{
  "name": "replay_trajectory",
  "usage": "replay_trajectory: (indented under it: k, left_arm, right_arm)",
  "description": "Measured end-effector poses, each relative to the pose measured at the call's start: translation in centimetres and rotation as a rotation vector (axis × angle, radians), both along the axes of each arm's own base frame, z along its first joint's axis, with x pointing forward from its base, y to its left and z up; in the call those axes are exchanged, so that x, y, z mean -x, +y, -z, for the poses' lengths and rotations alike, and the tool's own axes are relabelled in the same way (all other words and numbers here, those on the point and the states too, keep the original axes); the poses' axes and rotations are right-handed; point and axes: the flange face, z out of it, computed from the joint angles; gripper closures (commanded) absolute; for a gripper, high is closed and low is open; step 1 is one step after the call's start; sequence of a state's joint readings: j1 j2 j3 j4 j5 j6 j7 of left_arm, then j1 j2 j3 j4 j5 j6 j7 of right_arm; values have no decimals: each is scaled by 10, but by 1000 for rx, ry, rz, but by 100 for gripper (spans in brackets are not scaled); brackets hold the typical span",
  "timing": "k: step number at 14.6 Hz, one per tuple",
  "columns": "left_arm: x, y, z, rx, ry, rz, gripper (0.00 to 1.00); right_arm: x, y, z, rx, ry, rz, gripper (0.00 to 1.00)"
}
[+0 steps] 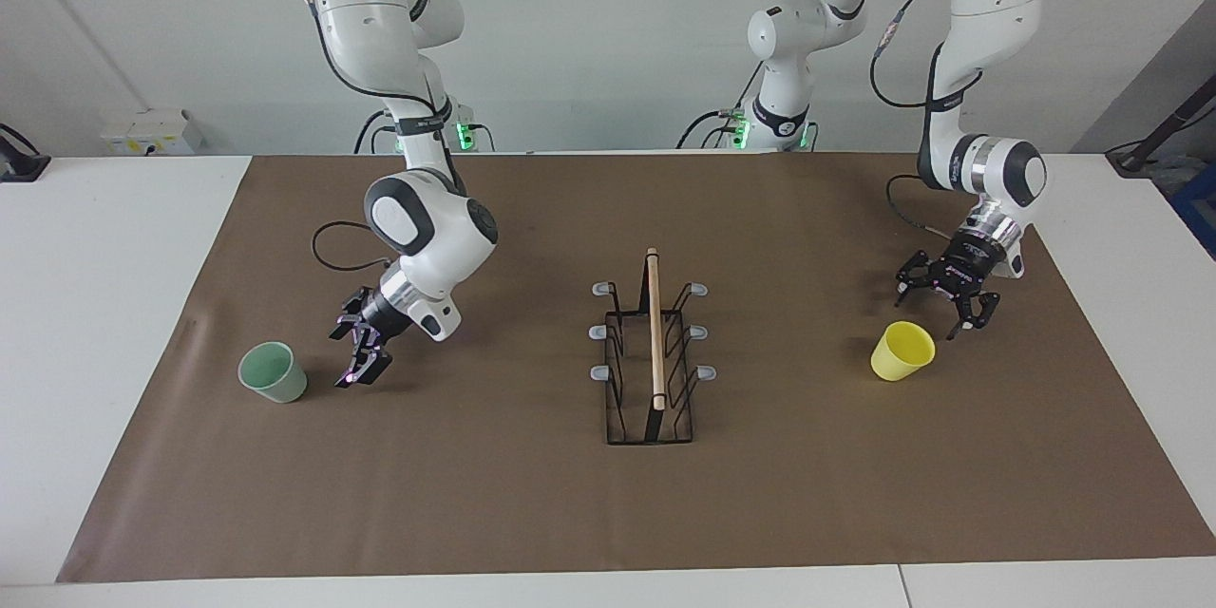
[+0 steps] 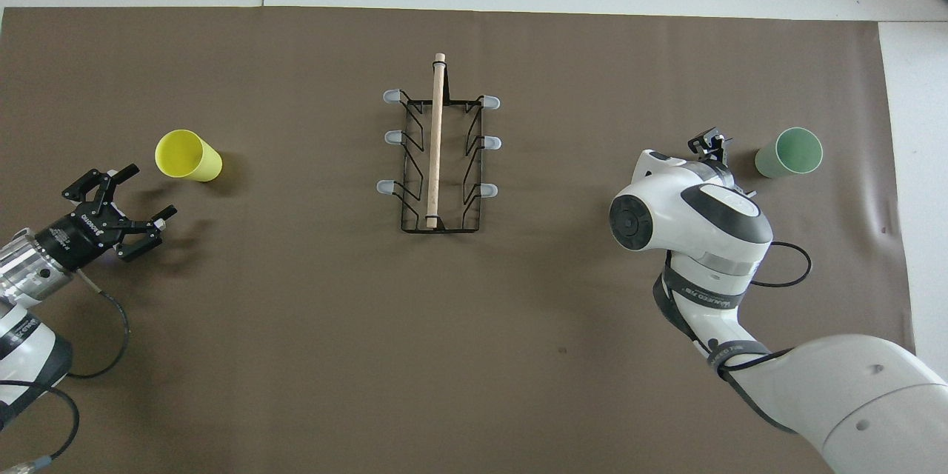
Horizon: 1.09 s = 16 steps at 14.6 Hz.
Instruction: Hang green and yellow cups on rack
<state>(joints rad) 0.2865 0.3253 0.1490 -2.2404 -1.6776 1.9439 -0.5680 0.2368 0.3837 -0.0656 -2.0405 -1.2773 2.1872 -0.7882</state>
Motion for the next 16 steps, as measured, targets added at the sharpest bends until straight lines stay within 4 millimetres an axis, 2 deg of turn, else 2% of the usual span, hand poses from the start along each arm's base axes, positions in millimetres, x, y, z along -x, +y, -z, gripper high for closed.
replay_trajectory:
  k: [5, 11, 16]
  left_arm:
    - [-10, -20, 8, 12, -5, -18, 0]
    - [-20, -33, 24, -1, -23, -48, 0]
    - [-35, -43, 26, -5, -27, -64, 0]
  right_arm:
    - [-3, -32, 5, 15, -25, -63, 0]
    - [-1, -53, 10, 23, -64, -81, 0]
    - [0, -77, 12, 16, -86, -72, 0]
